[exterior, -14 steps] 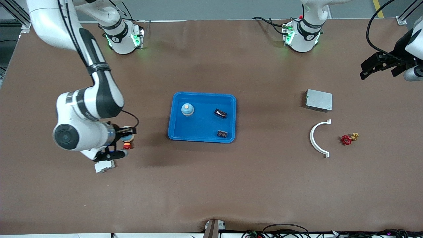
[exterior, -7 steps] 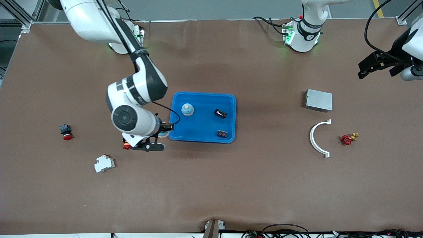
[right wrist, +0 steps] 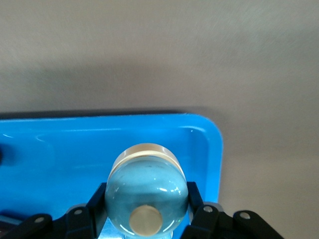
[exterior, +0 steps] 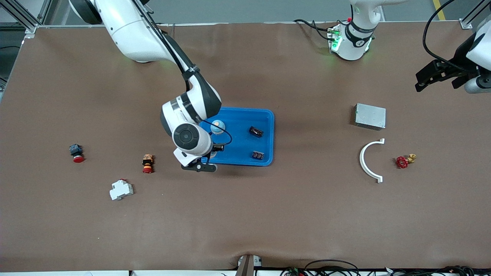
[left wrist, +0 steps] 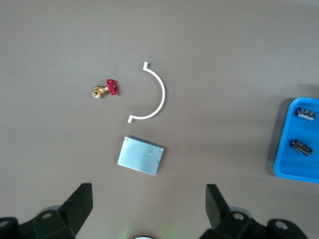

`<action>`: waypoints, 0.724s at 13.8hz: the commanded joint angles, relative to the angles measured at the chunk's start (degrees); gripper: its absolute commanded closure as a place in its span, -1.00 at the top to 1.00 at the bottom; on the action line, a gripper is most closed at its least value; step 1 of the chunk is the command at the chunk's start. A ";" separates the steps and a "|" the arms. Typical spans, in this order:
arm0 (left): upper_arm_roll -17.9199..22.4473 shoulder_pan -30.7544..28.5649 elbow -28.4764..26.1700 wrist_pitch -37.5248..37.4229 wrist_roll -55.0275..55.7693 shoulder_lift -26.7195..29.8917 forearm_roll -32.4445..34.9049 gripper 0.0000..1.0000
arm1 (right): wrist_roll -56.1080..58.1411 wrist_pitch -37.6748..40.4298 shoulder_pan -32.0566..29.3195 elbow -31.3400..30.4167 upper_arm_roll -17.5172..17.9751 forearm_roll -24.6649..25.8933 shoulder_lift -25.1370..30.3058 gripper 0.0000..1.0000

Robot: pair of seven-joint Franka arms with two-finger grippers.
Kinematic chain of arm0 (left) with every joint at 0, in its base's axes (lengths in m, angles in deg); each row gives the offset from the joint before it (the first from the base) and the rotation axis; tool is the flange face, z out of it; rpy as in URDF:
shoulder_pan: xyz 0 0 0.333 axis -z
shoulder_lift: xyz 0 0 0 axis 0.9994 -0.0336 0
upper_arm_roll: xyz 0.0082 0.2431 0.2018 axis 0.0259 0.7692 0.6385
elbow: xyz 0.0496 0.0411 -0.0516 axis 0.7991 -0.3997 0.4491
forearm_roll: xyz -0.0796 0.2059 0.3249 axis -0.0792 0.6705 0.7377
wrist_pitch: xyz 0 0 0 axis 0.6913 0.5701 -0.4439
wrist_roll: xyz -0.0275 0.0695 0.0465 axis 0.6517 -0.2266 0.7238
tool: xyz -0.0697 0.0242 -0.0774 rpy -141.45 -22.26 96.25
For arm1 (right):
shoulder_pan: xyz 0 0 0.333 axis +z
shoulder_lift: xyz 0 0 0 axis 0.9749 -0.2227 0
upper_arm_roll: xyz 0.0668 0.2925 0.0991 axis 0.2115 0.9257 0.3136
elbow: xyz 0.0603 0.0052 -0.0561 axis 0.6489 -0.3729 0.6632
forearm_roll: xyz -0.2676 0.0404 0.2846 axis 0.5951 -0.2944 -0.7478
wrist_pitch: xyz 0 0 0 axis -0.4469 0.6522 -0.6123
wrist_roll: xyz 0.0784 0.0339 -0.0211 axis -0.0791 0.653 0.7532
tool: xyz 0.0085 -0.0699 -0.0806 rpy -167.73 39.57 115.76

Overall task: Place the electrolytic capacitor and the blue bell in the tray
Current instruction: 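Carry the bell into the tray with the right gripper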

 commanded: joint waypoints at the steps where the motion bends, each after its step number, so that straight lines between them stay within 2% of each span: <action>1: -0.24 -0.14 -1.11 0.00 0.27 1.54 -0.29 1.00 | -0.54 -0.31 1.17 -1.85 -0.70 -0.92 0.28 -1.00; 10: -0.24 -0.41 -1.11 -0.09 0.27 1.81 -0.29 1.00 | -0.01 -8.83 3.10 -7.65 -0.61 -1.01 -0.60 -1.00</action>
